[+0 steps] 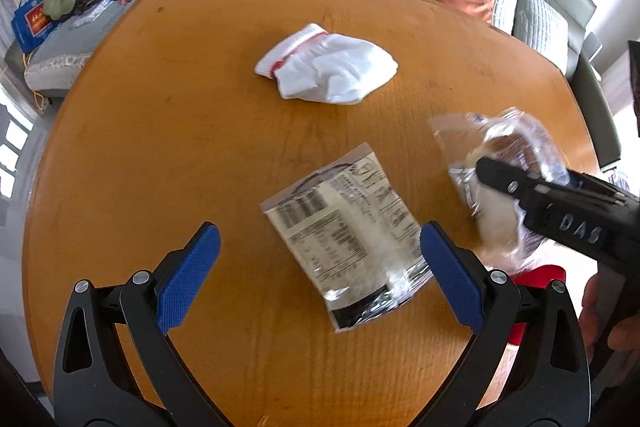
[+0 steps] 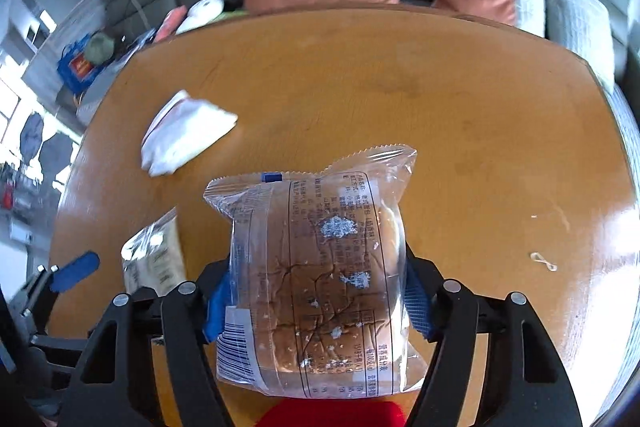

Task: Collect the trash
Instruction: 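Grasp the clear snack bag with the left tool while the right tool grasps the bread bag, then carry the snack bag and bread bag to the bin and release both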

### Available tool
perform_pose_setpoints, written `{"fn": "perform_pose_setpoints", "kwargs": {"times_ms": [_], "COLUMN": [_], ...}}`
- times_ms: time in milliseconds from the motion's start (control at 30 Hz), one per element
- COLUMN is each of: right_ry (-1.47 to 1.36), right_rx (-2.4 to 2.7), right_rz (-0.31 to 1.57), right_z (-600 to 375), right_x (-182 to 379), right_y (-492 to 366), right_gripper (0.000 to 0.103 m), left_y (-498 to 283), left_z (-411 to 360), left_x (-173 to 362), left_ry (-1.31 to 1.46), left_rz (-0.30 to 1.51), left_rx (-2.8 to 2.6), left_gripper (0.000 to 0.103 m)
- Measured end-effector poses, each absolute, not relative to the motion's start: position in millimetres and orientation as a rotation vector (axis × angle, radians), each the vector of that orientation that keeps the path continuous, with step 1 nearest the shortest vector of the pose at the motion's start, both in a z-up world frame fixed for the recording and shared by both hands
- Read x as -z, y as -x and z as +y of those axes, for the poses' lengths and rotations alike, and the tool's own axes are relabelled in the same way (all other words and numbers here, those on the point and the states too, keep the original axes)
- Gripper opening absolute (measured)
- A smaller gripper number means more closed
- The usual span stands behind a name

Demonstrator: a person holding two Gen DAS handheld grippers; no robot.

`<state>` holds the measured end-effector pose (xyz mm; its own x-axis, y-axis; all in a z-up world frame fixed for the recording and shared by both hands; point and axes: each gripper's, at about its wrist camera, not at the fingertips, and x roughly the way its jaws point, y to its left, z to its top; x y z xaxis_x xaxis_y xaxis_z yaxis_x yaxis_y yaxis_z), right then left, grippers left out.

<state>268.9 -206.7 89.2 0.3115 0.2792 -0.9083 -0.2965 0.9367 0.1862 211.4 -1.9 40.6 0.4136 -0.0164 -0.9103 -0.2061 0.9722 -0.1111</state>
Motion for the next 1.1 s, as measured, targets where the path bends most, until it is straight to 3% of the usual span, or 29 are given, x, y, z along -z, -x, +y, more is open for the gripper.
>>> {"fn": "perform_pose_setpoints", "kwargs": {"times_ms": [233,267,433,467,500,700,1100], "right_ry": [-0.017,-0.018,-0.013,-0.013,-0.012,-0.009,-0.010], "right_rx": [-0.366,-0.367,-0.363,-0.363,-0.364,-0.377,-0.473], "right_rz": [1.190,1.188,1.168,1.162,1.157,1.129,1.086], "right_z": [-220,-220,-214,-212,-211,-201,-140], "right_x": [-92,-92,-102,-104,-107,-125,-168], "right_y": [-269,-268,-262,-263,-261,-243,-185], "right_gripper": [0.070,0.070,0.070,0.070,0.070,0.070,0.070], "left_y": [-225,-226,-223,-221,-217,-201,-129], "left_z": [-19,-21,-18,-15,-12,-1,46], "left_x": [-28,-26,-24,-25,-28,-37,-79], "left_ry": [0.150,0.133,0.142,0.164,0.166,0.214,0.213], "left_rz": [1.150,1.148,1.134,1.128,1.119,1.100,0.984], "left_rx": [-0.139,-0.146,-0.137,-0.117,-0.109,-0.017,-0.002], "left_gripper": [0.097,0.090,0.076,0.063,0.058,0.039,0.037]}}
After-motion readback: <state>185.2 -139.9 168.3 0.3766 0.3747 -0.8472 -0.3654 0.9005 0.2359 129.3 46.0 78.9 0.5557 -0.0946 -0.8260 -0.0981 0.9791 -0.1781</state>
